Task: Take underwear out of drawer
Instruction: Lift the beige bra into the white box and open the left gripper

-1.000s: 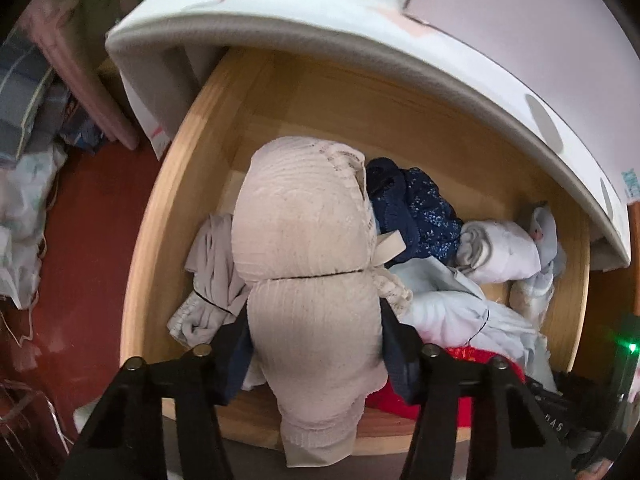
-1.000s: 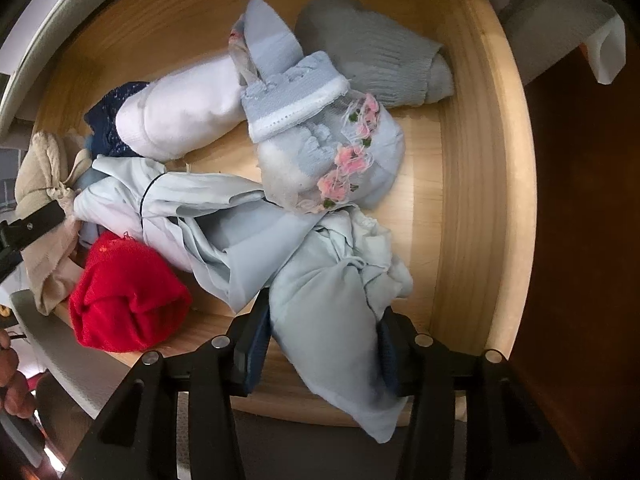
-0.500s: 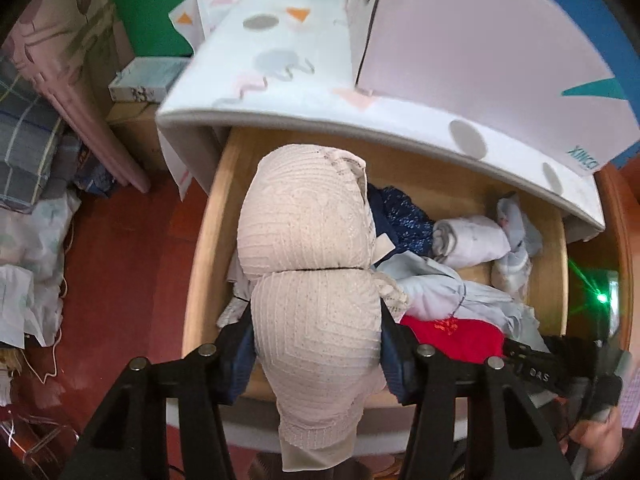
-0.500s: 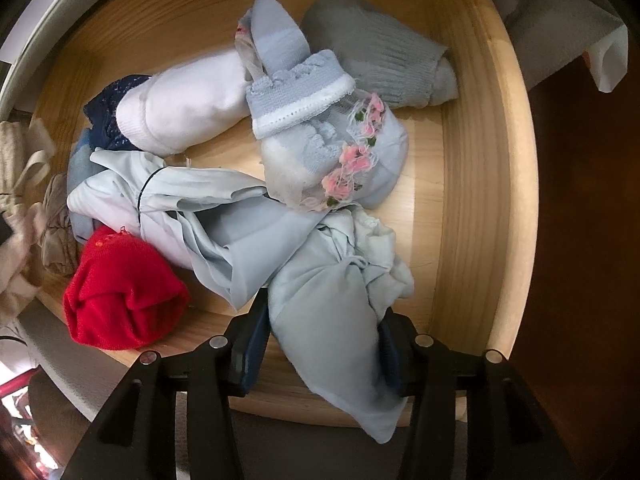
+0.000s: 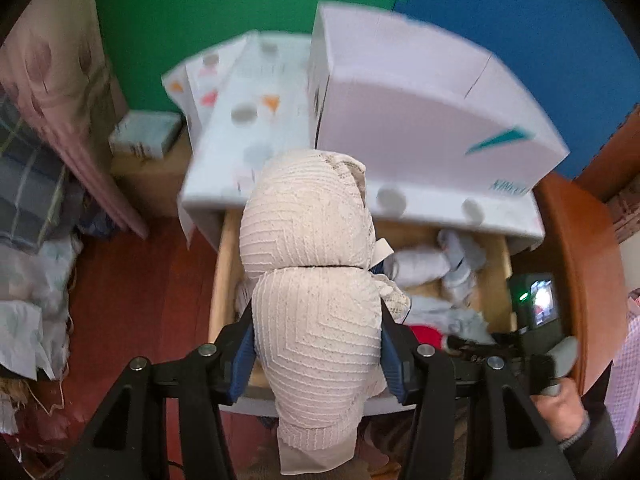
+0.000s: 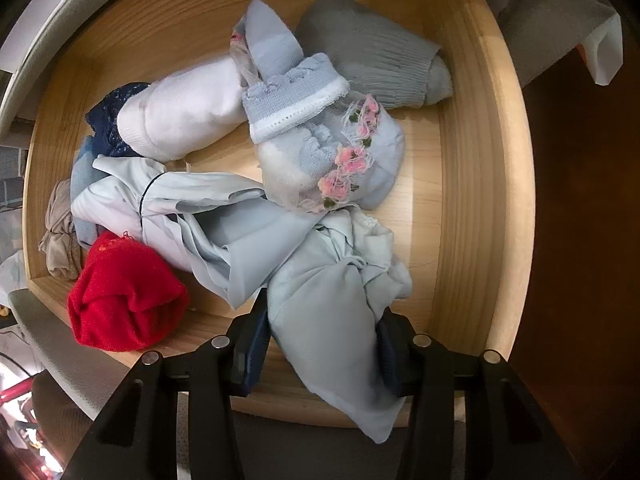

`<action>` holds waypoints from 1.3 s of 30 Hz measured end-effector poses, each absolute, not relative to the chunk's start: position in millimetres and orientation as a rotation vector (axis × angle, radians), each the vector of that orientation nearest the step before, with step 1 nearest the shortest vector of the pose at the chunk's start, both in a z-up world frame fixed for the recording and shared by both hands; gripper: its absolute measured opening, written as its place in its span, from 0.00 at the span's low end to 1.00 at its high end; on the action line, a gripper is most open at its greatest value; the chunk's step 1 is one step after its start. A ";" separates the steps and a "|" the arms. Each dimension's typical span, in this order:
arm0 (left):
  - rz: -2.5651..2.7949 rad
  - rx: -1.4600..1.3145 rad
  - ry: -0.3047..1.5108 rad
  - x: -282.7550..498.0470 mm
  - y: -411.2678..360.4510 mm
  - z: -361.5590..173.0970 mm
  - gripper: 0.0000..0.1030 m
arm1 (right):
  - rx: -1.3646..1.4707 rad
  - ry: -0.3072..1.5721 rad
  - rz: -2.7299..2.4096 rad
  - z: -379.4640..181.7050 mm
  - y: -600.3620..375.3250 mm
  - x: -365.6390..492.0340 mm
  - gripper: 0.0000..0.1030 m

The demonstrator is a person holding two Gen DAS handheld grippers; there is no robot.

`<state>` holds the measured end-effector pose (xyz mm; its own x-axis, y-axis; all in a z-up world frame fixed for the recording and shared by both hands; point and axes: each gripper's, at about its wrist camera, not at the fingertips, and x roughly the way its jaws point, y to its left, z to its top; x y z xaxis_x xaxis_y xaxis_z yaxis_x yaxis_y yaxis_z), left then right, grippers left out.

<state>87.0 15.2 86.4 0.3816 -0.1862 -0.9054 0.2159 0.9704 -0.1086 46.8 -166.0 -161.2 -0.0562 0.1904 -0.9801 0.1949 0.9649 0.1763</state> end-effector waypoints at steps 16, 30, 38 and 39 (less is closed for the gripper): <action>-0.313 0.078 0.809 170.6 -47.4 221.0 0.52 | 0.315 1.628 -0.009 -155.2 -177.7 45.4 0.43; -0.281 0.183 0.997 250.3 -106.6 120.4 0.52 | 0.314 1.624 -0.010 -152.9 -178.2 43.5 0.43; -0.243 0.208 1.037 253.3 -87.1 87.1 0.52 | 0.315 1.628 -0.009 -153.5 -178.4 46.4 0.43; -0.234 0.215 1.038 251.7 -86.1 86.0 0.52 | 0.316 1.628 -0.009 -153.5 -178.4 46.2 0.43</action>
<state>251.7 -86.1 86.0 0.4870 -0.0895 -0.8688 0.2920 0.9542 0.0654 46.2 -178.4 -153.5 -0.0476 0.1976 -0.9791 0.2086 0.9606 0.1837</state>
